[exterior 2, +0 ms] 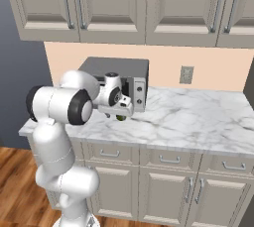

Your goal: Place the beer and liquor on the top shelf of the fridge to keep them out of children's reach, and place the lime on lower shelves for easy access.

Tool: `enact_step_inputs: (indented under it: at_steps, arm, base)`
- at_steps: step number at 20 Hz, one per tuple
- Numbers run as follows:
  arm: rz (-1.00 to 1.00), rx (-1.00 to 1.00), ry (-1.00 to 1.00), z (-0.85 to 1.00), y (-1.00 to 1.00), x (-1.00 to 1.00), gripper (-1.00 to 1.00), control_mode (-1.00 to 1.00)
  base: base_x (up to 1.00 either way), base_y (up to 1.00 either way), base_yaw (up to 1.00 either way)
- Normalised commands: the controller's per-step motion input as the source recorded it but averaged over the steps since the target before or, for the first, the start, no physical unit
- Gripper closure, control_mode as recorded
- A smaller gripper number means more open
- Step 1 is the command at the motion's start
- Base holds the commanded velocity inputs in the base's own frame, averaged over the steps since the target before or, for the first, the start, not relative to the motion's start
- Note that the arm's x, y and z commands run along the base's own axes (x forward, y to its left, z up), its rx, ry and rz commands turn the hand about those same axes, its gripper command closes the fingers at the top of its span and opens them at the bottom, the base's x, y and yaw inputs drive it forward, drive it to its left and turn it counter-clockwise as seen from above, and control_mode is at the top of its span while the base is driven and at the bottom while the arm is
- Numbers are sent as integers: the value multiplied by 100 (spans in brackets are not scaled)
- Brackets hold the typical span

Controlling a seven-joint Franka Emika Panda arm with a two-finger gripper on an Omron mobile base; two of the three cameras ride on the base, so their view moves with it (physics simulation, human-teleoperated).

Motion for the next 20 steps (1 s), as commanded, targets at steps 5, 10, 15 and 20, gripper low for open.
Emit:
enact_step_inputs:
  at_steps: [5,10,15,20]
  arm:
    - [0,0,0,-23,0,28,-100,-100]
    - [0,0,0,-16,0,29,-100,-100]
    - [0,0,0,-7,-2,26,-100,-100]
    - [0,0,0,-2,-4,22,-100,-100]
  base:
    - [0,0,0]
    - [0,0,0]
    - [0,0,0]
    - [0,0,0]
